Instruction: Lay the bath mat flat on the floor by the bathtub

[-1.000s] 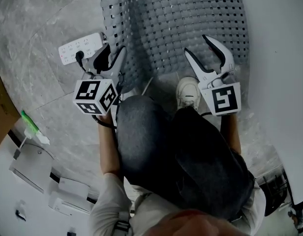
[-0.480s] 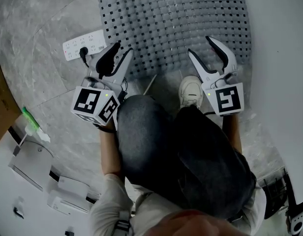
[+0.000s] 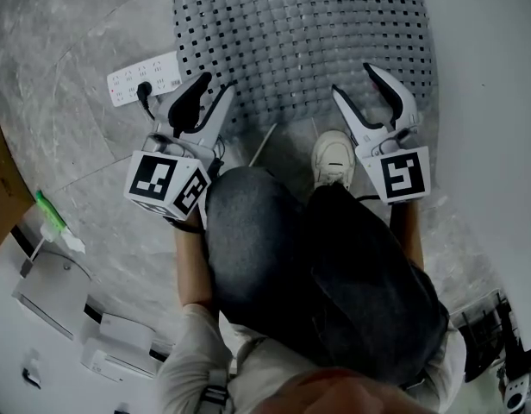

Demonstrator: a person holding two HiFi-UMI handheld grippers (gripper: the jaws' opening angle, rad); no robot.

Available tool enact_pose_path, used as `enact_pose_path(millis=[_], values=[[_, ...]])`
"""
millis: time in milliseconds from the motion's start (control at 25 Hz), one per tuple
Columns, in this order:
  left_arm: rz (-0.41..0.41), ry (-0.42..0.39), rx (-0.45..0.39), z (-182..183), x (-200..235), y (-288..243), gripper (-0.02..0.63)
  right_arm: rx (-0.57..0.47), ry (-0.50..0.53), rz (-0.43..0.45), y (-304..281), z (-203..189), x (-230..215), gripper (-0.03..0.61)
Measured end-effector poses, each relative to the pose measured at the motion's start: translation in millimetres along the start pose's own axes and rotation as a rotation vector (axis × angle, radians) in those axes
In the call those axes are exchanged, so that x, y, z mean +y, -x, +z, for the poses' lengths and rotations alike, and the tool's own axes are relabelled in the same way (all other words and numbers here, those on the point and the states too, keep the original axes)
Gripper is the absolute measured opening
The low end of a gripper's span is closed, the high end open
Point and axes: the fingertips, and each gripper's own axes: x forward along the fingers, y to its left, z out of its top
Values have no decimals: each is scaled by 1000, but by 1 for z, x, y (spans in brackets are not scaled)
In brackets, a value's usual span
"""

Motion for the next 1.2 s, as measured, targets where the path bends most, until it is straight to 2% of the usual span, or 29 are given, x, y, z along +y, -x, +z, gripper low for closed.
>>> enact_pose_path(millis=[160,520,600,720,920,1040,1200], values=[[7,-40,-13,7,-8,12,172,-27,6,-11,13,15,7,236],[16,-144,-64,20,-13,-6,170,-141,20,-71,10,39,-18,111],[12,-159,-81,23,-13,-14,165,-163,16,-76,7,45,-25,66],[2,-176,-116,27,-15,-19,115,-182,11,-83,7,49,-32,29],[10,-173,-150,26,-16,-11,27,-187,4,-78,17,51,-23,12],[23,-165,-156,22,-16,-6,4,-196,-15,-65,21,49,-16,2],[27,-138,-147,4,-10,-20,2,-181,-53,-40,8,22,-13,0]])
